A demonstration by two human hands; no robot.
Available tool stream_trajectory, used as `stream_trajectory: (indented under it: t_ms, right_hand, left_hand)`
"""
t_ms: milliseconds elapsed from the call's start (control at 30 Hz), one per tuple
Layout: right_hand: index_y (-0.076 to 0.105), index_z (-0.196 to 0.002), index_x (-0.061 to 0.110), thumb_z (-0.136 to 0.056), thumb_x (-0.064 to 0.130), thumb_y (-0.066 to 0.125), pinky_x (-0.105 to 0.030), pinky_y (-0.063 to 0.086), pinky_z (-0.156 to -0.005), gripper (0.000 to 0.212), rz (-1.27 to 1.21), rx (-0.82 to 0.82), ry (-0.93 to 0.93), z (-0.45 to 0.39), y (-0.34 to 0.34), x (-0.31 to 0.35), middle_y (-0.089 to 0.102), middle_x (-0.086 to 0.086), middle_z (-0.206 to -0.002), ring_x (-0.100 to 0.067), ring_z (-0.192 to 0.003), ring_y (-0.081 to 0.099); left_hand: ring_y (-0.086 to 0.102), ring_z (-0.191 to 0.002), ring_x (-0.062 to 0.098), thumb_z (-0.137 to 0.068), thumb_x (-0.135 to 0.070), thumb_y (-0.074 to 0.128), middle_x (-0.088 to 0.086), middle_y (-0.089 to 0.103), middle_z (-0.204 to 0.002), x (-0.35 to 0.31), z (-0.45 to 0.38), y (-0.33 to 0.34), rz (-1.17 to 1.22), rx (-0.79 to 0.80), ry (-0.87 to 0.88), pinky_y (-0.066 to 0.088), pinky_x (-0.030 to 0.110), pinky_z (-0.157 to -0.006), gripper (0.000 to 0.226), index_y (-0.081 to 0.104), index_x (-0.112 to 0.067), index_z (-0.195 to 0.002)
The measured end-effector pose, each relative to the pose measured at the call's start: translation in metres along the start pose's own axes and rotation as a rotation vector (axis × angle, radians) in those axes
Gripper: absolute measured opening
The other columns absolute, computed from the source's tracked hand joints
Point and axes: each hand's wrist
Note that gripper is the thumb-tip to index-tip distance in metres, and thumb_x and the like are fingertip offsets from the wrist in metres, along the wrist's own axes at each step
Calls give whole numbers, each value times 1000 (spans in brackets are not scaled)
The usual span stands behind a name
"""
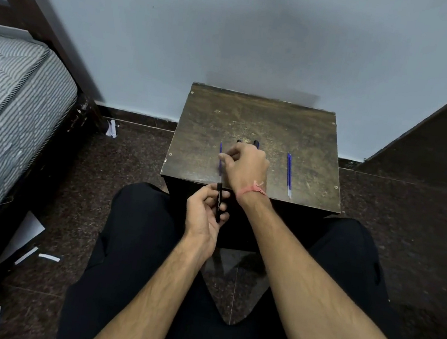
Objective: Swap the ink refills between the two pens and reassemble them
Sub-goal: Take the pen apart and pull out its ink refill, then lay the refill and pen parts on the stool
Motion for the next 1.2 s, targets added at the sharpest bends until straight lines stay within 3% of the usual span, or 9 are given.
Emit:
stream_trajectory:
  t_ms: [100,233,400,533,700,867,1000,1200]
  right_hand:
    - [83,-89,28,-89,42,82,-27,58,-77,13,98,-107,-52,13,-39,-34,82,11,-84,-12,-81,77]
    - [84,-99,29,-93,37,80,-25,49,-75,11,248,-194,-15,39,-92,-99,82,9,-94,-19,-89,77]
    - [81,-120,32,-100,37,69,-33,49,-78,24,310,-102,-1,51,-100,-123,72,3,-104,-29,-99,72]
    - [77,-130,31,-103,38,66,-34,52,-80,29,310,-40,-49,59,-95,-125,63,4,-110,-26,-98,70]
    - [76,-121,27,-105,43,62,-37,53,-77,27,300,-63,-31,63,-98,-125,62,2,-109,-29,-94,70]
    - [70,-134,28,-105,39,62,-37,53,-84,32,270,-109,2,67,-103,-124,65,0,-120,-29,-103,70]
    - [79,-121,21,-106,33,62,-38,56,-85,25,316,-113,-3,69,-105,-122,67,1,-122,-27,-103,71]
    - [82,-109,19,-103,32,70,-41,57,-82,19,449,-118,56,68,-111,-120,69,-3,-111,-30,-99,71]
  left_hand:
    - [50,-59,11,-98,-13,52,2,71,-81,2,1,1,-19,4,-9,34,24,-51,13,64,-16,-101]
    - [50,-61,10,-98,-12,53,2,72,-83,8,4,4,-106,40,-22,35,24,-54,14,65,-17,-101]
    - [52,-61,9,-98,-10,52,3,72,-85,20,7,9,-240,76,-22,37,25,-55,14,64,-16,-104]
    - [53,-61,9,-97,-10,52,2,72,-84,28,12,7,-299,80,-32,38,25,-56,17,65,-16,-106]
    - [54,-61,9,-97,-10,53,2,73,-84,33,15,4,-336,93,-40,39,24,-55,18,65,-15,-109]
    - [55,-61,9,-97,-10,54,1,75,-84,32,17,1,-346,91,-24,40,25,-56,18,67,-15,-107]
    - [58,-62,9,-98,-8,54,3,77,-87,32,15,1,-336,87,-27,44,26,-59,19,68,-15,-109]
    - [76,-84,13,-104,-10,67,8,83,-121,33,12,-1,-287,188,-19,63,30,-75,23,70,-17,-125]
Point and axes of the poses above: each hand's wrist, its own z-axis away from the middle knuckle, its own y-axis out of the palm, x = y × z
